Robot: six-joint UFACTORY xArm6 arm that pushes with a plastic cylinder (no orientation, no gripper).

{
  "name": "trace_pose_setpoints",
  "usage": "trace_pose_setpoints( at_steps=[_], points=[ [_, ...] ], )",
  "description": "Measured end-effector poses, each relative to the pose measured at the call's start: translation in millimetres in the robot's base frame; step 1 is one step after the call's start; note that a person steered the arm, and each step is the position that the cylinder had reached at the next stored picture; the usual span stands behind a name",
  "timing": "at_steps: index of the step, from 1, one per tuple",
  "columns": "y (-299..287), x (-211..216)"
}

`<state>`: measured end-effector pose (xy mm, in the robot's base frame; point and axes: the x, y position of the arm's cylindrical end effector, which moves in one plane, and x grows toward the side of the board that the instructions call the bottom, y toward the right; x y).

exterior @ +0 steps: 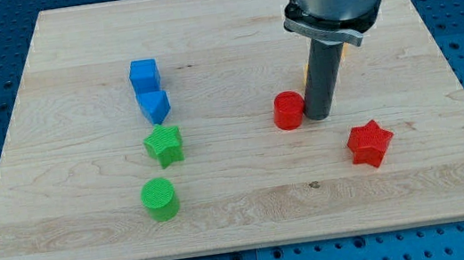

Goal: Slide the red star towards the green circle

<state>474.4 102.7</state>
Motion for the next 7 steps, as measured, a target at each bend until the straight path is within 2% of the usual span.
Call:
trace_pose_setpoints(
  at_steps=[2,4,5,6,7],
  points=[
    [21,5],
    [68,9],
    [97,25],
    [117,60],
    [117,62]
  ],
)
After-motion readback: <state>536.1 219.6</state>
